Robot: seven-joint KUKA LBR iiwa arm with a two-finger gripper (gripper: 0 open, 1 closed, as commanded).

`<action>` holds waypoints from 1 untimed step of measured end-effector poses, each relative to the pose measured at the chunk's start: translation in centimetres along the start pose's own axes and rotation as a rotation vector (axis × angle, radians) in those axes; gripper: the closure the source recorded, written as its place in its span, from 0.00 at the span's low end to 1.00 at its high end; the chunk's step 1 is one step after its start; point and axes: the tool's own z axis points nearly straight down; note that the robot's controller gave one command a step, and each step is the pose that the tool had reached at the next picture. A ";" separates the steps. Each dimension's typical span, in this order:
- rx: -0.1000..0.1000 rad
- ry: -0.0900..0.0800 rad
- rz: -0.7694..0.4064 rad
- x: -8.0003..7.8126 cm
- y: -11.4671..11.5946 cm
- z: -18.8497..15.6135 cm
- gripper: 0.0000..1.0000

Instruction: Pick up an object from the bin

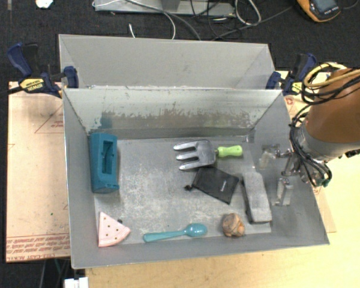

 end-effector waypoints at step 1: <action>0.001 -0.008 -0.003 -0.2 0.1 -0.5 0.00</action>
Offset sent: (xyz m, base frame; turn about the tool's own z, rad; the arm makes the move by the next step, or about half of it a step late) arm 0.0127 0.0149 -0.0820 -0.0013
